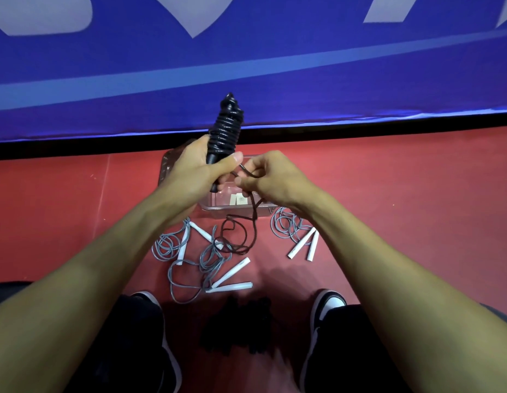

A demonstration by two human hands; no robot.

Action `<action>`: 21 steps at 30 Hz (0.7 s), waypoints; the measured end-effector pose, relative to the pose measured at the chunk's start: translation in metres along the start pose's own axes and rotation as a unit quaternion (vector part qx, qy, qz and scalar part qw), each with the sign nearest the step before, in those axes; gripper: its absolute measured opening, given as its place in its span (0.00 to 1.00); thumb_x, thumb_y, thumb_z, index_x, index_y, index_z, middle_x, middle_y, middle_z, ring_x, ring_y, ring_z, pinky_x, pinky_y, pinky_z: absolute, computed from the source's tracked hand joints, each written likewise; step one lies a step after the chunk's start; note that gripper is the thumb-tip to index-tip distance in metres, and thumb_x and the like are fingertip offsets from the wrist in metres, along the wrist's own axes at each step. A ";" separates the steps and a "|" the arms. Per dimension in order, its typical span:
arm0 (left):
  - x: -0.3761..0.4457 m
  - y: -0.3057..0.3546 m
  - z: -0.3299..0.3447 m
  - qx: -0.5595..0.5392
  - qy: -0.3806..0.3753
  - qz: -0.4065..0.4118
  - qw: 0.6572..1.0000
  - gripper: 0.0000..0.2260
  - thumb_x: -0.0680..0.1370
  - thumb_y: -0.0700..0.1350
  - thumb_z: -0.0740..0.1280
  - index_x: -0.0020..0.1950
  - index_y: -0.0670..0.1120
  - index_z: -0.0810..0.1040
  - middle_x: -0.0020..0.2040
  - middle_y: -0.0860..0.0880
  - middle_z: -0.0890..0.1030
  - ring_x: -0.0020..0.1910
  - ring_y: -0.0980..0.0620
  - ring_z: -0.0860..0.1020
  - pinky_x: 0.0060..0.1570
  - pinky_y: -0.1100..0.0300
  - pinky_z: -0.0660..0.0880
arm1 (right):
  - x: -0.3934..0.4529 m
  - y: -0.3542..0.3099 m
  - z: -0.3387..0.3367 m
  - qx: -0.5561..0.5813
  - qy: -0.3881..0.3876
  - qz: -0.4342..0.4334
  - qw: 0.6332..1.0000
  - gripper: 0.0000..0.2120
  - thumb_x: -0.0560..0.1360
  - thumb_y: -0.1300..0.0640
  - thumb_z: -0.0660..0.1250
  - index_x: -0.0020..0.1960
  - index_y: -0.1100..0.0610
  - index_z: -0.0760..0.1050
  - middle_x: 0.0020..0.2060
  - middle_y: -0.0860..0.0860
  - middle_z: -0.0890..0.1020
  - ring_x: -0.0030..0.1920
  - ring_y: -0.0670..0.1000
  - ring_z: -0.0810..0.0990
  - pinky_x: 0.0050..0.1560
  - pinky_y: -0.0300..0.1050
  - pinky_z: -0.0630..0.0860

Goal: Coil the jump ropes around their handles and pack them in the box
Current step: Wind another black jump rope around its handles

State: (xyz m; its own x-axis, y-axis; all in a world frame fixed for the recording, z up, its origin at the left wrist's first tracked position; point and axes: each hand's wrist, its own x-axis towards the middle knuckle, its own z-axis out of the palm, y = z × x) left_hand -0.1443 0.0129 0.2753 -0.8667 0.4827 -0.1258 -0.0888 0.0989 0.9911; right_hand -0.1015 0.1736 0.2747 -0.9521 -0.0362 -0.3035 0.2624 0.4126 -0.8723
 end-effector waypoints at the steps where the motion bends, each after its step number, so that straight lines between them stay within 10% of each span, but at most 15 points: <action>1: 0.000 0.001 0.001 -0.015 -0.001 -0.015 1.000 0.12 0.76 0.53 0.68 0.49 0.46 0.72 0.35 0.49 0.74 0.31 0.52 0.69 0.32 0.58 0.67 | 0.001 0.000 0.000 -0.006 0.007 0.006 1.000 0.11 0.77 0.59 0.72 0.37 0.57 0.78 0.31 0.53 0.81 0.24 0.42 0.70 0.28 0.35 0.67; 9: 0.000 0.004 0.002 -0.047 -0.001 -0.042 0.998 0.09 0.86 0.46 0.56 0.53 0.46 0.74 0.39 0.50 0.80 0.34 0.54 0.71 0.35 0.59 0.69 | 0.002 0.004 0.003 0.069 0.022 0.019 0.997 0.11 0.78 0.68 0.69 0.37 0.61 0.74 0.29 0.56 0.79 0.33 0.57 0.81 0.42 0.58 0.83; 21: -0.001 0.004 0.002 0.105 0.023 0.021 0.994 0.13 0.78 0.52 0.61 0.57 0.47 0.77 0.44 0.47 0.82 0.39 0.53 0.76 0.43 0.52 0.75 | 0.000 -0.003 0.001 0.053 0.031 0.019 0.998 0.16 0.80 0.50 0.67 0.36 0.56 0.76 0.27 0.49 0.76 0.27 0.48 0.70 0.26 0.40 0.67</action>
State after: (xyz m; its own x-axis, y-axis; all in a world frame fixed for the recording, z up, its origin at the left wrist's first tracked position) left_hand -0.1429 0.0141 0.2789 -0.8896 0.4501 -0.0770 0.0482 0.2603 0.9643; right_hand -0.1021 0.1720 0.2769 -0.9483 0.0355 -0.3155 0.3103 0.3139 -0.8973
